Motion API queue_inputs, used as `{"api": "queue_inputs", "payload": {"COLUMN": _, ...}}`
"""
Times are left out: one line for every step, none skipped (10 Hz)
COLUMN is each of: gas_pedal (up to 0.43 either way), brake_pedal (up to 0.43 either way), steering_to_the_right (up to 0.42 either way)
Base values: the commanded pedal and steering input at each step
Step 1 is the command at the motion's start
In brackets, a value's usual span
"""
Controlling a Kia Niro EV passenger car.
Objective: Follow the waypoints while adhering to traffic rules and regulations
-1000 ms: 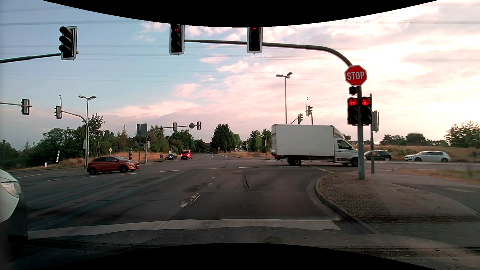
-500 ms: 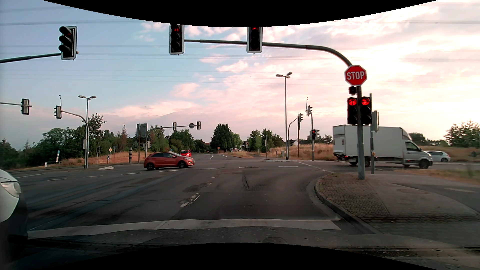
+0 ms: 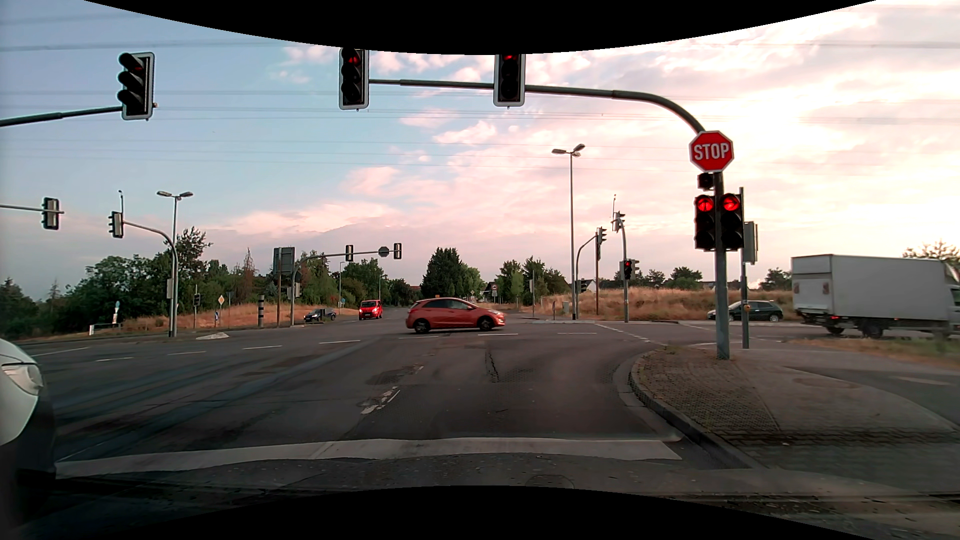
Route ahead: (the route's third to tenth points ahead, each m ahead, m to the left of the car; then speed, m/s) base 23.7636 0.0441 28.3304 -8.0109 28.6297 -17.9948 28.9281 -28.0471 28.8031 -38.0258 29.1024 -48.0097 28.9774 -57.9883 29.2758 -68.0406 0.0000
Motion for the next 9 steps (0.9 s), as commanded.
{"api": "queue_inputs", "payload": {"gas_pedal": 0.000, "brake_pedal": 0.280, "steering_to_the_right": 0.001}}
{"api": "queue_inputs", "payload": {"gas_pedal": 0.000, "brake_pedal": 0.287, "steering_to_the_right": 0.001}}
{"api": "queue_inputs", "payload": {"gas_pedal": 0.000, "brake_pedal": 0.280, "steering_to_the_right": 0.001}}
{"api": "queue_inputs", "payload": {"gas_pedal": 0.000, "brake_pedal": 0.287, "steering_to_the_right": 0.001}}
{"api": "queue_inputs", "payload": {"gas_pedal": 0.000, "brake_pedal": 0.287, "steering_to_the_right": 0.001}}
{"api": "queue_inputs", "payload": {"gas_pedal": 0.000, "brake_pedal": 0.280, "steering_to_the_right": 0.001}}
{"api": "queue_inputs", "payload": {"gas_pedal": 0.000, "brake_pedal": 0.280, "steering_to_the_right": 0.001}}
{"api": "queue_inputs", "payload": {"gas_pedal": 0.000, "brake_pedal": 0.280, "steering_to_the_right": 0.001}}
{"api": "queue_inputs", "payload": {"gas_pedal": 0.000, "brake_pedal": 0.280, "steering_to_the_right": 0.001}}
